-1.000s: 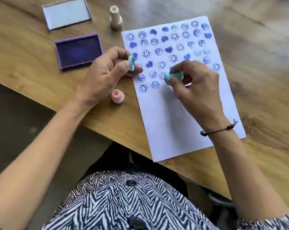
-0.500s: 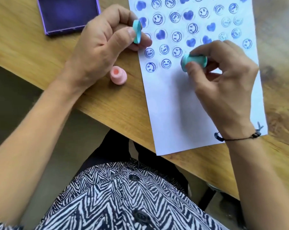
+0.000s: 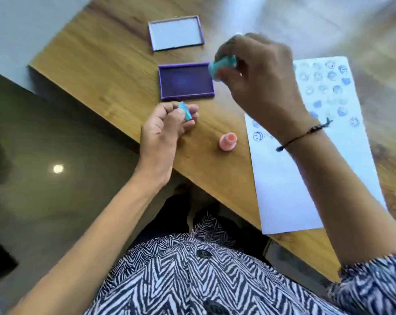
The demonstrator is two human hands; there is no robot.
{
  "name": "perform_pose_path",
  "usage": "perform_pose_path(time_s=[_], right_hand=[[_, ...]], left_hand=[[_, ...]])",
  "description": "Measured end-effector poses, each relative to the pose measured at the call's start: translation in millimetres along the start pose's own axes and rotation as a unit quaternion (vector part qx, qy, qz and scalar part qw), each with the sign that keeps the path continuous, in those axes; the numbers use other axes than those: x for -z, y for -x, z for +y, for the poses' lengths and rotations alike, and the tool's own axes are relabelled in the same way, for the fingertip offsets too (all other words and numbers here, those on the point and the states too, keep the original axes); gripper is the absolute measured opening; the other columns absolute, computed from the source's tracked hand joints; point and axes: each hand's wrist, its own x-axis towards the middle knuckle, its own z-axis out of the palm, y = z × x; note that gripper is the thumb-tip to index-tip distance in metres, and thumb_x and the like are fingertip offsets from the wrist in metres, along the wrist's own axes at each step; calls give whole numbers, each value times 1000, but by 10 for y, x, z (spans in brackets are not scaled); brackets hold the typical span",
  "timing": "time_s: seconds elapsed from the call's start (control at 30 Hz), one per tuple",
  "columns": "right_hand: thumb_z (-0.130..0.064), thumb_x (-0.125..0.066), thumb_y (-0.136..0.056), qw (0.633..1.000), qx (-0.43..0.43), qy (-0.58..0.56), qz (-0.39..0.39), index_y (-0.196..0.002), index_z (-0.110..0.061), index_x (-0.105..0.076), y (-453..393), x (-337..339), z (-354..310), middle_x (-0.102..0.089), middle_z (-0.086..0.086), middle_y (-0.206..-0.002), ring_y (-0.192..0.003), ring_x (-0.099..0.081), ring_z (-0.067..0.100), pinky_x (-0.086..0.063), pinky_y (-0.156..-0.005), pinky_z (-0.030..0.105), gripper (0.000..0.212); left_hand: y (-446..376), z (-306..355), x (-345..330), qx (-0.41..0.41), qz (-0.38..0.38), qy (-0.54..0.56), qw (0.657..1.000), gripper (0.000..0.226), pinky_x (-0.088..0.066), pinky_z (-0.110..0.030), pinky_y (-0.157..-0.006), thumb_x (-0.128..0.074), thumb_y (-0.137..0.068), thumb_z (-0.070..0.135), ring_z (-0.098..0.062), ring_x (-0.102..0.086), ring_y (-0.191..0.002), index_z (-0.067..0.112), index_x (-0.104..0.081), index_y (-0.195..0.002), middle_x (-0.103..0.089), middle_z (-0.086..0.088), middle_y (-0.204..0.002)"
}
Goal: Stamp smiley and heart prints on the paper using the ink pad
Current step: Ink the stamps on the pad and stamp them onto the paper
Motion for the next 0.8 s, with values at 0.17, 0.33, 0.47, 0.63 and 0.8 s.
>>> perform_pose_path(time_s=[0.17,0.33,0.47,0.63,0.8], right_hand=[[-9,-53,-79,981,97,123,-113,-92,-5,-66,-442,-437,-120,-65,21,-95,-85,-58,36,-43,-71,44,19],[-5,-50,-77,954,141,207,-164,-86,1,-60,-448,-655,-151,-64,25,-90,-81,-57,39,-37,-64,42,15],[-10,-50,-76,957,118,206,-166,-86,-4,-62,-551,-619,-158,-65,24,-89,-81,-59,42,-48,-68,47,16],[-11,-55,-76,956,116,224,-153,-83,-3,-56,-450,-736,-206,-63,23,-84,-75,-57,40,-44,-61,43,11],[-10,-53,-76,955,147,218,-141,-83,-3,-59,-513,-707,-192,-63,24,-83,-73,-58,40,-42,-59,42,11]], left_hand=[[-1,118,172,84,34,133,987,18,-52,-28,-89,-41,-93,15,-25,-64,-93,12,-54,-81,-66,-12,-94],[-45,232,231,127,31,183,974,18,-47,-32,-96,-40,-93,13,-27,-59,-98,10,-54,-82,-60,-15,-96],[-45,230,232,145,28,188,971,19,-45,-32,-97,-40,-93,11,-27,-58,-100,9,-55,-81,-59,-16,-97],[-91,259,268,148,10,181,972,19,-46,-32,-96,-40,-93,12,-26,-58,-100,11,-56,-84,-59,-15,-99],[-107,252,274,136,-14,157,978,16,-42,-34,-101,-41,-93,13,-23,-53,-101,11,-55,-85,-57,-11,-95]])
